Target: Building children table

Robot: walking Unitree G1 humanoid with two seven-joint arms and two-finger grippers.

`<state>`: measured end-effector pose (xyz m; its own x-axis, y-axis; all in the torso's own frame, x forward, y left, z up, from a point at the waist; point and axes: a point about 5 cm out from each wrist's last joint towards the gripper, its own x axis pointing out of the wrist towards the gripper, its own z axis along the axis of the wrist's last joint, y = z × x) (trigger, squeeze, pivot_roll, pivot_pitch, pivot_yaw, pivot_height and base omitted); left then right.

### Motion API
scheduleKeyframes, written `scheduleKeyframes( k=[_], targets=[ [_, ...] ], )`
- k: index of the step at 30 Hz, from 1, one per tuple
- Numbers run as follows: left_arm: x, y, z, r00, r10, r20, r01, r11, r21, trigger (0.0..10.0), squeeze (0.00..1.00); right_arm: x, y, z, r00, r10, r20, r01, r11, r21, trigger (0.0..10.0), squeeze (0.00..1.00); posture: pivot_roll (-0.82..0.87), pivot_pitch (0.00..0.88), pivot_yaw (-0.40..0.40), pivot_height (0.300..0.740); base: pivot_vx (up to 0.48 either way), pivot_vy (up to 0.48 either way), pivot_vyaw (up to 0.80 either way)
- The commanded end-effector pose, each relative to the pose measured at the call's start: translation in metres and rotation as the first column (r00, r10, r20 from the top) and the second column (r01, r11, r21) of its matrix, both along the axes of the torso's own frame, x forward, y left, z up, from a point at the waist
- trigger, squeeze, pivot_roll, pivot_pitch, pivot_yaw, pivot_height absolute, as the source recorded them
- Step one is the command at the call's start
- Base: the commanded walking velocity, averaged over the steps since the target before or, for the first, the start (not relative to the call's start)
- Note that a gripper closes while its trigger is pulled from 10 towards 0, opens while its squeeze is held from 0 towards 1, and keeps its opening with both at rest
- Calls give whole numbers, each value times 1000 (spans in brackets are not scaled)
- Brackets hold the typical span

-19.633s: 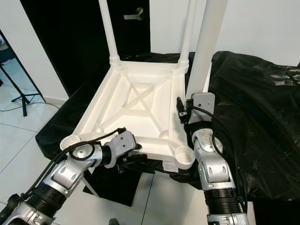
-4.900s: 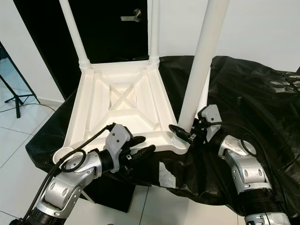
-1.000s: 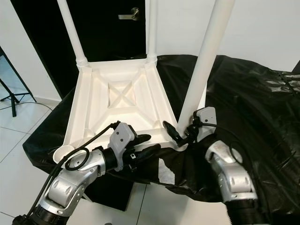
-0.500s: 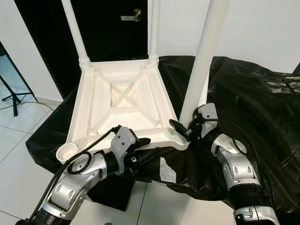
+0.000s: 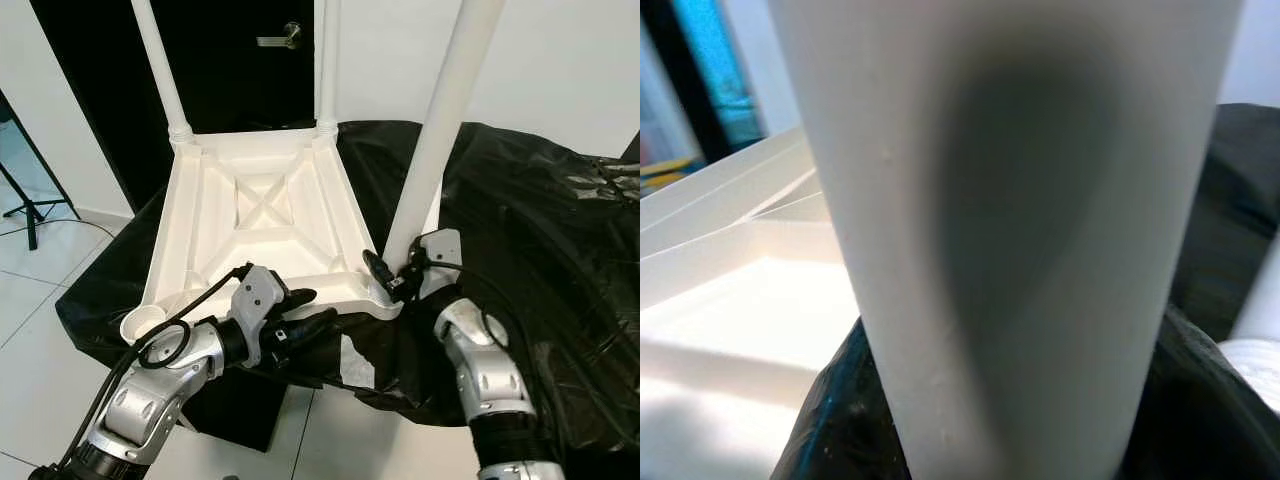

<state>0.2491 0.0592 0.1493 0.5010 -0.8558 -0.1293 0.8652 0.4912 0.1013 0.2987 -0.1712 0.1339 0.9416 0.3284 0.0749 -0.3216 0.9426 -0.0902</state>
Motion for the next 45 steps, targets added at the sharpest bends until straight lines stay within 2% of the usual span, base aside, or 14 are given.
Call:
scheduleKeyframes(
  k=[1,4,6,9,12,14,18,20,24,30,37,38,45],
  targets=[
    [4,3,-2,999,44,8,-44,999,10,10000,0,-6,-2,-21,989,-112,-94,112,994,1,10000,0,30,0,-23,740,0,0,0],
    [4,3,-2,999,46,8,-46,999,10,10000,0,-7,0,-22,985,-137,-104,139,990,11,10000,0,30,0,-23,740,0,0,0],
    [4,5,-1,998,56,11,-56,998,10,10000,0,-14,10,-25,970,-215,-111,220,975,39,10000,0,37,0,-22,740,0,0,0],
    [5,9,0,998,61,15,-61,998,15,10000,0,-21,18,-28,954,-276,-117,284,957,57,10000,0,40,0,-16,740,0,0,0],
    [6,11,0,998,63,16,-63,998,19,10000,0,-23,21,-30,948,-292,-125,302,951,69,10000,0,40,0,-16,740,0,0,0],
    [7,14,0,998,65,19,-65,998,27,10000,0,-27,27,-32,935,-315,-164,336,934,124,10000,0,32,0,1,740,0,0,0],
    [8,15,1,998,61,18,-61,998,27,10000,0,-24,30,-30,936,-304,-176,330,933,143,10000,0,22,0,12,740,0,0,0],
    [9,13,3,999,49,24,-50,998,28,10000,0,-13,27,-25,933,-297,-203,326,936,129,10000,0,18,0,17,740,0,0,0],
    [11,12,5,999,44,30,-45,999,27,10000,0,-6,20,-24,921,-304,-245,335,937,94,10000,0,17,0,16,740,0,0,0],
    [11,15,4,998,55,29,-56,998,25,10000,0,-3,19,-23,919,-276,-280,295,955,27,10000,0,17,0,11,740,0,0,0],
    [10,16,5,997,66,30,-66,998,20,10000,0,-1,20,-24,916,-257,-308,277,961,21,10000,0,23,0,5,740,0,0,0],
    [10,17,5,997,70,31,-70,997,19,10000,0,0,18,-24,911,-243,-333,264,964,20,10000,0,24,0,8,740,0,0,0],
    [11,17,5,997,70,33,-71,997,21,10000,0,1,12,-25,906,-248,-342,260,966,-10,10000,0,23,0,7,740,0,0,0]
  ],
)
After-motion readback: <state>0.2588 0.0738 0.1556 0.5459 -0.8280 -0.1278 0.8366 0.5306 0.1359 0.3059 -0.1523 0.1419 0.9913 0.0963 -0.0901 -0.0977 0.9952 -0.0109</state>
